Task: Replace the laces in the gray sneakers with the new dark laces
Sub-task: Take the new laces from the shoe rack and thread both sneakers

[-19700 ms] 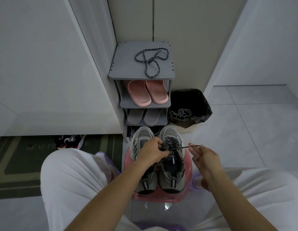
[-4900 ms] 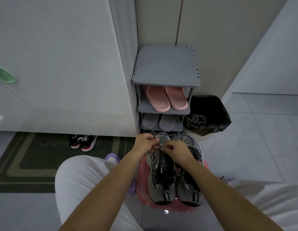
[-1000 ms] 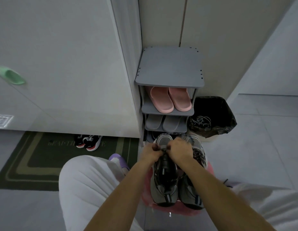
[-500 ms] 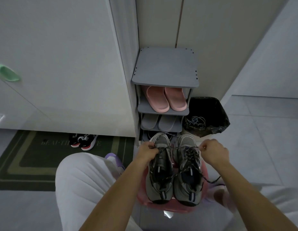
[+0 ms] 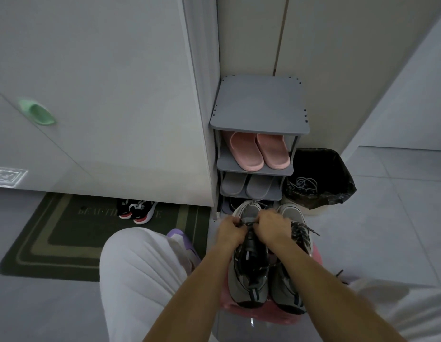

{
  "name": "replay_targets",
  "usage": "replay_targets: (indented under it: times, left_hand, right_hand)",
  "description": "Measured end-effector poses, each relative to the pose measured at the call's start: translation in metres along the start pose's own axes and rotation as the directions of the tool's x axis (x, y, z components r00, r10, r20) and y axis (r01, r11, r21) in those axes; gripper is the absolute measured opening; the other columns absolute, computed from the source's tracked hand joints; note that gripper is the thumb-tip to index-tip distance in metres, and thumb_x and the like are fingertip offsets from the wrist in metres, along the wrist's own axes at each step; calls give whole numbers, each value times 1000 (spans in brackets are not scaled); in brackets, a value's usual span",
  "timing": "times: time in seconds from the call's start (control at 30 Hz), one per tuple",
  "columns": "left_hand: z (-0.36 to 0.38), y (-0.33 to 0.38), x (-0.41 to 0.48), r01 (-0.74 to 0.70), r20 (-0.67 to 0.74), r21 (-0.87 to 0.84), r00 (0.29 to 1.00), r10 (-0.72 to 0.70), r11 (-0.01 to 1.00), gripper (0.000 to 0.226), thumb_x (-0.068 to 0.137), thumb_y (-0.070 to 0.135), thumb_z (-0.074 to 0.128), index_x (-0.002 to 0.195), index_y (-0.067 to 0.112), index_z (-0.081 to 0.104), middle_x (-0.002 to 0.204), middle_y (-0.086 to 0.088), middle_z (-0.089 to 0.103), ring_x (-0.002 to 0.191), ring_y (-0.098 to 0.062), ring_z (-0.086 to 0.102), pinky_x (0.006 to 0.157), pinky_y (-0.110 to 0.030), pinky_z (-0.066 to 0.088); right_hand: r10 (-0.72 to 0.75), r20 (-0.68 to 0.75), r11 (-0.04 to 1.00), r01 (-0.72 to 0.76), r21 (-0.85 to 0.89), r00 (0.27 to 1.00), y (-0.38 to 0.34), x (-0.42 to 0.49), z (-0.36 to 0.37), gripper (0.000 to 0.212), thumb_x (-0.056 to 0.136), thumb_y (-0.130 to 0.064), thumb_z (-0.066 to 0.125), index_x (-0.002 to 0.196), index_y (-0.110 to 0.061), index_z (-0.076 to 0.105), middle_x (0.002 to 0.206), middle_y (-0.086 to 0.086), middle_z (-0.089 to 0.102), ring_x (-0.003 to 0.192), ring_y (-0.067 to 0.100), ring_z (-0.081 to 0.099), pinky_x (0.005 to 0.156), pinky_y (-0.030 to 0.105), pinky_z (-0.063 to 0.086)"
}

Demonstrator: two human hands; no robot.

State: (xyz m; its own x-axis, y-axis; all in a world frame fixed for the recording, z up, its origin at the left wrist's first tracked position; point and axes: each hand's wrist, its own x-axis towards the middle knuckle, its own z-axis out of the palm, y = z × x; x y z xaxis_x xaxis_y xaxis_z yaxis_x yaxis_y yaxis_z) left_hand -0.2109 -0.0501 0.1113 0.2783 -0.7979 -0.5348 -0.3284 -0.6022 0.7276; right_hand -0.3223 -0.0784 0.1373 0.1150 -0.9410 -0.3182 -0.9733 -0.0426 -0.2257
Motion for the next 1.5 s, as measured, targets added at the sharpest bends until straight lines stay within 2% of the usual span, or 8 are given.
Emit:
replay_targets:
  times: [0.17, 0.33, 0.6, 0.67, 0.97, 1.2, 1.37, 1.5]
  left_hand:
    - [3, 1, 0, -3, -29, 46, 1000, 5, 999, 26, 85, 20, 62, 107, 7, 61, 103, -9, 66, 94, -23, 62, 77, -28, 46]
    - [3, -1, 5, 0, -8, 13, 1000, 0, 1000, 26, 86, 17, 63, 110, 7, 60, 103, -10, 64, 97, -24, 60, 86, -30, 48]
    - [2, -5, 9, -11, 7, -11, 1000, 11, 1000, 33, 85, 13, 65, 115, 4, 57, 99, -4, 56, 92, -18, 55, 83, -25, 44]
    - [3, -6, 8, -23, 10, -4, 1000, 23, 1000, 31, 85, 13, 65, 114, 4, 56, 99, -5, 58, 89, -16, 54, 77, -22, 44]
    - [2, -4, 5, -37, -9, 83, 999, 38, 996, 21, 85, 19, 63, 103, 8, 60, 84, -1, 59, 63, -7, 51, 51, -15, 37]
    - [-2, -2, 8, 34, 18, 53, 999, -35, 998, 7, 84, 20, 61, 84, 13, 61, 81, -7, 60, 80, -26, 61, 78, -34, 51]
    - [-1, -1, 5, 23, 27, 42, 999, -24, 999, 7, 85, 17, 61, 83, 11, 63, 91, -16, 66, 93, -31, 64, 81, -33, 51]
    - [-1, 3, 2, 17, 8, 74, 1000, -18, 997, 14, 88, 17, 59, 73, 17, 58, 86, -8, 61, 87, -25, 61, 82, -29, 48]
  right_hand:
    - [25, -6, 997, -25, 68, 1000, 15, -3, -9, 12, 87, -24, 52, 93, -23, 63, 109, 3, 62, 101, 24, 59, 85, 33, 40]
    - [155, -5, 981, -153, 120, 988, 59, -9, -32, 15, 88, -18, 53, 79, -30, 55, 105, 0, 63, 102, 23, 58, 86, 33, 34]
    - [131, -7, 984, -129, 121, 991, 60, -12, -26, 12, 90, -31, 52, 97, -30, 62, 113, 1, 61, 107, 23, 56, 87, 34, 35]
    - [64, 2, 983, -64, 174, 998, 41, -7, -22, 23, 90, -37, 52, 111, -33, 61, 117, 0, 60, 111, 22, 54, 94, 36, 38]
    - [15, 59, 998, -18, 61, 998, 3, 0, 2, 27, 91, -35, 50, 113, -21, 57, 121, 5, 52, 118, 24, 47, 99, 38, 33]
    - [76, -62, 996, -73, 46, 995, 40, -7, -20, 18, 92, -31, 49, 102, -20, 60, 117, 5, 53, 115, 25, 48, 97, 39, 33]
    - [287, -51, 955, -282, 88, 957, 88, -14, -35, 21, 93, -30, 48, 108, -21, 59, 117, 7, 57, 113, 27, 51, 95, 38, 35]
    - [257, -22, 965, -255, 54, 966, 82, -18, -35, 21, 89, -32, 49, 104, -27, 63, 115, 4, 59, 112, 25, 52, 94, 38, 36]
